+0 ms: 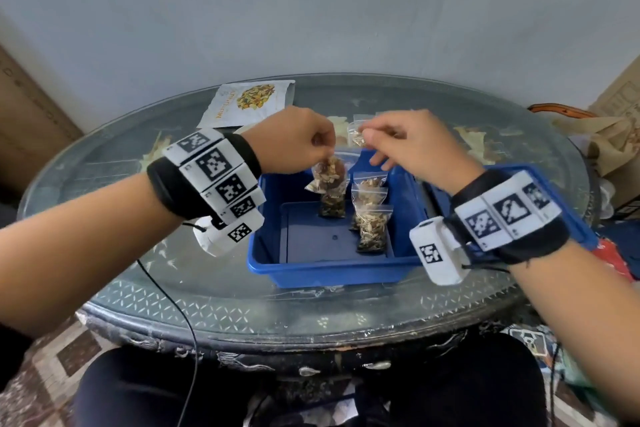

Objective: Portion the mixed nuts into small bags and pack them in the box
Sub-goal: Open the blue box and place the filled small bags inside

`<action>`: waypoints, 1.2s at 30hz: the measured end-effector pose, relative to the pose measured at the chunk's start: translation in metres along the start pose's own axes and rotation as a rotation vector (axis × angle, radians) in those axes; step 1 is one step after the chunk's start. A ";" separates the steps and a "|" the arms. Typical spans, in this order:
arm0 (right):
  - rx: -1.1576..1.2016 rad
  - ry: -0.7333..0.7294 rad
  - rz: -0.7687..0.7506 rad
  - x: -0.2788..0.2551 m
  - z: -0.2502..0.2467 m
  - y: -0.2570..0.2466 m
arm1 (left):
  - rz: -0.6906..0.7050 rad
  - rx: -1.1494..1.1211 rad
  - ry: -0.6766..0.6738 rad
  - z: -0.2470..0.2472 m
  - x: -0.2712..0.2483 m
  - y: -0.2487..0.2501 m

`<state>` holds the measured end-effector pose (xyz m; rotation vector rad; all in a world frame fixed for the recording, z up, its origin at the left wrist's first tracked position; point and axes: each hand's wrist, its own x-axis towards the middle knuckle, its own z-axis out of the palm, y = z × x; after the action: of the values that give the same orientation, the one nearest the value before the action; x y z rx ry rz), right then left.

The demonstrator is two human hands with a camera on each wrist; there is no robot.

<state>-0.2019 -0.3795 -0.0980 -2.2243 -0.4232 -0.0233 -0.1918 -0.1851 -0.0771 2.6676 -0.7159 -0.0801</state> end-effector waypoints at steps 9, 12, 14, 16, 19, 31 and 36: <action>-0.333 -0.089 0.004 0.080 -0.053 0.036 | -0.060 0.210 -0.434 0.040 0.041 -0.003; -0.510 -0.159 0.022 0.102 -0.049 0.063 | -0.072 0.286 -0.571 0.055 0.052 -0.006; -0.602 -0.219 0.054 0.114 -0.041 0.081 | -0.058 0.324 -0.614 0.063 0.057 -0.007; -0.640 -0.261 0.107 0.122 -0.033 0.095 | -0.069 0.314 -0.634 0.070 0.062 -0.010; -0.674 -0.305 0.188 0.133 -0.020 0.113 | -0.098 0.293 -0.667 0.075 0.067 -0.016; -0.556 -0.284 0.194 0.144 0.010 0.140 | -0.129 0.448 -0.647 0.091 0.084 -0.028; -0.480 -0.201 0.149 0.137 -0.006 0.128 | -0.190 0.333 -0.587 0.081 0.083 -0.029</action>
<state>-0.0327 -0.4181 -0.1682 -2.7404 -0.3882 0.1982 -0.1182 -0.2307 -0.1599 3.0478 -0.6821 -0.8962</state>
